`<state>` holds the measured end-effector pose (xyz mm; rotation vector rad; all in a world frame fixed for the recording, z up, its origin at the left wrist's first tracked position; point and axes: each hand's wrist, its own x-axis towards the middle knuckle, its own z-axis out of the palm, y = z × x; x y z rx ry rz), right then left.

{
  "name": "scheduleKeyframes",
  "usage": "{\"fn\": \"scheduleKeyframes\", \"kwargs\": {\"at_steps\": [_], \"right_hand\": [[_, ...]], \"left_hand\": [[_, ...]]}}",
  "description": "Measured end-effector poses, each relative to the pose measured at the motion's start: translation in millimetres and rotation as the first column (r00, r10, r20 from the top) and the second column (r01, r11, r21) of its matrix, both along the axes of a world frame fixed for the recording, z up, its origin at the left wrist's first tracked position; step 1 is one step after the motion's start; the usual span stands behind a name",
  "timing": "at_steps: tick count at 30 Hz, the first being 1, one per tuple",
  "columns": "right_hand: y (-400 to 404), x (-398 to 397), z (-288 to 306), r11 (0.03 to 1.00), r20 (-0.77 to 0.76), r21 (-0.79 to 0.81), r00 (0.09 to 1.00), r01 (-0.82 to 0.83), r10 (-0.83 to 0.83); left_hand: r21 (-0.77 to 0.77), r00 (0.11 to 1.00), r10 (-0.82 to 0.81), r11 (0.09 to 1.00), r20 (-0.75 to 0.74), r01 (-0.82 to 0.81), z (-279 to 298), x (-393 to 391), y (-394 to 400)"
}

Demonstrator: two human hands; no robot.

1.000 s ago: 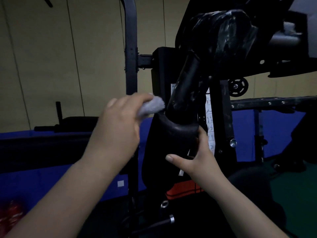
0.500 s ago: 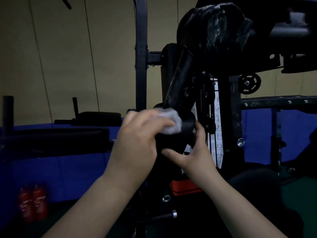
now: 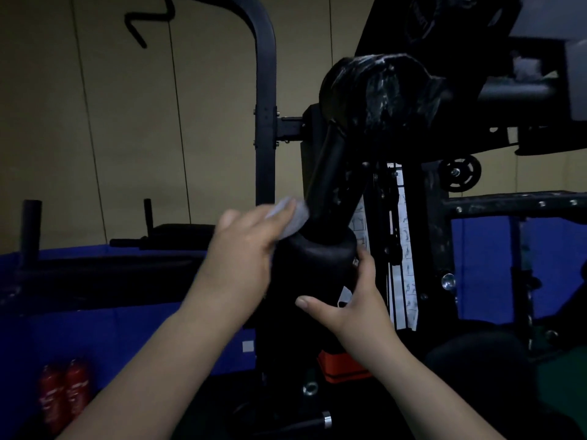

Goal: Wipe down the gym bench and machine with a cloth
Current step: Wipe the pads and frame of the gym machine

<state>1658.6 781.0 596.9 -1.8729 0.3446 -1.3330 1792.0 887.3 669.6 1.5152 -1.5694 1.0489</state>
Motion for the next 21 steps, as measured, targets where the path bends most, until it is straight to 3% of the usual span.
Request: {"fn": "scheduleKeyframes", "kwargs": {"at_steps": [2, 5, 8, 11, 13, 16, 17, 21], "right_hand": [[-1.0, 0.7, -0.9, 1.0, 0.0, 0.014, 1.0, -0.005, 0.005], [-0.7, 1.6, -2.3, 0.999, -0.005, 0.034, 1.0, -0.014, 0.014], [-4.1, 5.3, -5.6, 0.999, 0.004, 0.018, 1.0, 0.028, -0.028], [-6.9, 9.2, -7.2, 0.999, 0.005, 0.025, 0.999, 0.035, -0.035], [-7.7, 9.3, -7.3, 0.999, 0.0, 0.032, 0.999, 0.038, -0.038], [-7.3, 7.3, -6.5, 0.998, 0.0, 0.056, 1.0, 0.018, -0.018], [-7.5, 7.1, -6.7, 0.998, -0.004, 0.055, 1.0, 0.015, -0.015], [-11.1, 9.4, -8.4, 0.998, 0.006, 0.05, 0.999, 0.033, -0.033]], "left_hand": [[0.077, 0.991, 0.095, 0.993, -0.098, -0.087, 1.8, 17.9, 6.3], [-0.032, 0.919, -0.041, 0.999, -0.392, 0.031, 16.9, 10.9, 8.6], [-0.19, 0.922, -0.271, 0.956, -0.275, 0.224, 32.6, -33.0, -1.5], [-0.208, 0.944, -0.292, 0.943, -0.156, 0.258, 32.9, -56.7, -25.6], [-0.194, 0.946, -0.233, 0.962, -0.224, 0.19, 30.8, -40.8, -41.8], [0.003, 0.784, -0.289, 0.938, -0.55, 0.348, 39.3, -12.1, -44.5], [-0.031, 0.754, -0.324, 0.927, -0.571, 0.374, 43.6, -9.8, -41.4], [-0.31, 0.77, -0.514, 0.854, -0.378, 0.417, 50.6, -43.8, -27.9]]}}
